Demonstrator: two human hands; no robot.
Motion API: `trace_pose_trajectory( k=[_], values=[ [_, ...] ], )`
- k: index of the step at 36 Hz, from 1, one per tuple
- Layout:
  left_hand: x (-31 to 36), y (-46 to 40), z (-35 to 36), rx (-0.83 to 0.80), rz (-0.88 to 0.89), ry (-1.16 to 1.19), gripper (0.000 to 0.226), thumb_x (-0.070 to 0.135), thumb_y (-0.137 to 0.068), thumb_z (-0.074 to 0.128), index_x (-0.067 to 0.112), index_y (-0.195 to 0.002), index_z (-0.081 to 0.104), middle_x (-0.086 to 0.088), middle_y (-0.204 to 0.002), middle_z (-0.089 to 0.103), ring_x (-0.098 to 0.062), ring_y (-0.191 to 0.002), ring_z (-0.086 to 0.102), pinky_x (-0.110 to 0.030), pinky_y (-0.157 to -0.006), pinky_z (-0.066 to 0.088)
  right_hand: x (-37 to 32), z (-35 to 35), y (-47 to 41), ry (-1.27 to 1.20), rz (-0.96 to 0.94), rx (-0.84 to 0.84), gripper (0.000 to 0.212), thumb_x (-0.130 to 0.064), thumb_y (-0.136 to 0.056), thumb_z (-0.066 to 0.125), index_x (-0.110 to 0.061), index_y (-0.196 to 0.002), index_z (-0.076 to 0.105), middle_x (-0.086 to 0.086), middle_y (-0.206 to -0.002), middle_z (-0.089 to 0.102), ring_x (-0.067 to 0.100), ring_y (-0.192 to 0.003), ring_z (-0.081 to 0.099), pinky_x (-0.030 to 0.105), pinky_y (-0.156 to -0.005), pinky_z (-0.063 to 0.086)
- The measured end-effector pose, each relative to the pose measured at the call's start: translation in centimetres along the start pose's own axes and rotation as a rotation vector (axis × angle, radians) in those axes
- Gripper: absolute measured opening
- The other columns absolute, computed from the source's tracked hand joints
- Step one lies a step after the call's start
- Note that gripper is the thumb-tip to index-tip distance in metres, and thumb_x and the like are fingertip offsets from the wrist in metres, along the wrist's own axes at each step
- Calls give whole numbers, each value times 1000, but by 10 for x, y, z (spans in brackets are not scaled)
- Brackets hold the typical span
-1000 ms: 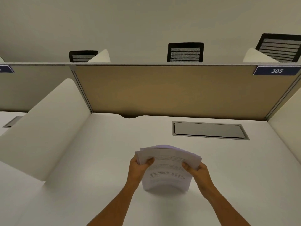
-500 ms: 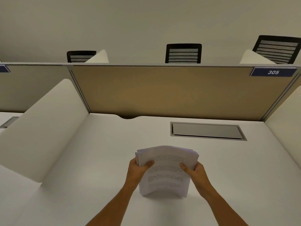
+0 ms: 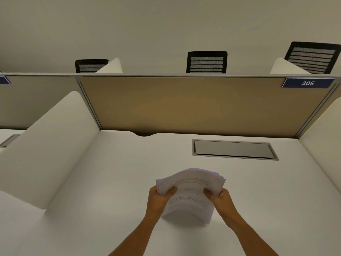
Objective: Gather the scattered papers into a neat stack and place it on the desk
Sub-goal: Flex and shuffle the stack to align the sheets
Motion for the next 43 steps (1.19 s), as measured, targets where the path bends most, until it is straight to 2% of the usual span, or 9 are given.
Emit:
trace_pose_trajectory(
  k=[16, 19, 24, 29, 32, 34, 37, 40, 43],
  values=[
    [14, -16, -15, -13, 59, 27, 23, 19, -82, 77, 15, -104, 71, 0, -91, 78, -24, -86, 75, -25, -63, 60, 4, -7, -21, 294, -8, -86, 22, -22, -97, 61, -8, -109, 72, 6, -92, 78, 22, -79, 76, 36, -72, 63],
    [32, -29, -26, -42, 159, -54, 49, 23, -79, 80, 20, -123, 59, -1, -111, 71, -26, -99, 70, -30, -73, 62, -5, -12, -26, 396, -32, -160, 19, -24, -97, 60, -13, -104, 73, 5, -90, 78, 22, -76, 77, 44, -76, 63],
    [53, -49, -33, -68, 438, -724, 107, 60, -72, 72, 30, -154, 10, 13, -160, 12, -16, -151, 2, -43, -122, 5, -35, -12, -31, 650, -130, -253, 18, -24, -98, 56, -20, -98, 74, -1, -87, 76, 17, -75, 75, 35, -70, 63],
    [77, -44, -17, -434, 492, -901, 77, 47, -83, 69, 33, -149, 32, 11, -160, 17, -6, -147, -2, -47, -124, -1, -61, -2, -29, 912, -191, -360, 21, -22, -97, 53, -32, -100, 72, -8, -93, 74, 16, -82, 72, 33, -74, 63],
    [77, -41, -6, -550, 347, -794, 49, 45, -86, 67, 46, -132, 52, 15, -149, 45, -9, -139, 38, -46, -117, 33, -73, 6, -25, 1014, -206, -416, 24, -25, -96, 52, -32, -107, 72, -6, -100, 75, 16, -84, 73, 31, -74, 63],
    [71, -41, -2, -547, 293, -752, 20, 50, -84, 65, 52, -104, 61, 21, -111, 68, -7, -102, 66, -36, -94, 56, -79, 10, -22, 1052, -212, -424, 24, -27, -95, 53, -34, -109, 71, -7, -102, 75, 15, -84, 72, 28, -73, 63],
    [61, -39, -1, -449, 232, -603, 3, 35, -85, 69, 35, -88, 71, 15, -80, 70, -8, -74, 69, -22, -68, 57, -83, 11, -19, 1046, -234, -417, 23, -30, -95, 53, -35, -111, 69, -10, -104, 74, 13, -83, 73, 27, -73, 63],
    [55, -32, -3, -349, 198, -479, 25, 20, -83, 73, 37, -65, 70, 18, -60, 68, -3, -60, 66, -15, -56, 47, -83, 3, -16, 928, -213, -428, 21, -40, -94, 57, -35, -110, 69, -15, -103, 74, 9, -80, 74, 26, -72, 63],
    [45, -27, -10, -305, 88, -384, 17, 17, -83, 76, 30, -73, 71, 17, -65, 71, -4, -60, 68, -11, -52, 46, -79, -17, -15, 851, -182, -454, 18, -41, -90, 62, -34, -104, 71, -14, -96, 74, 6, -79, 74, 30, -75, 63]
  ],
)
Point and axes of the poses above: each hand's wrist, its own y-axis away from the middle knuckle, its own z-axis out of the palm, x = y × z, the point moved 2 cm from there along -y, towards the middle knuckle
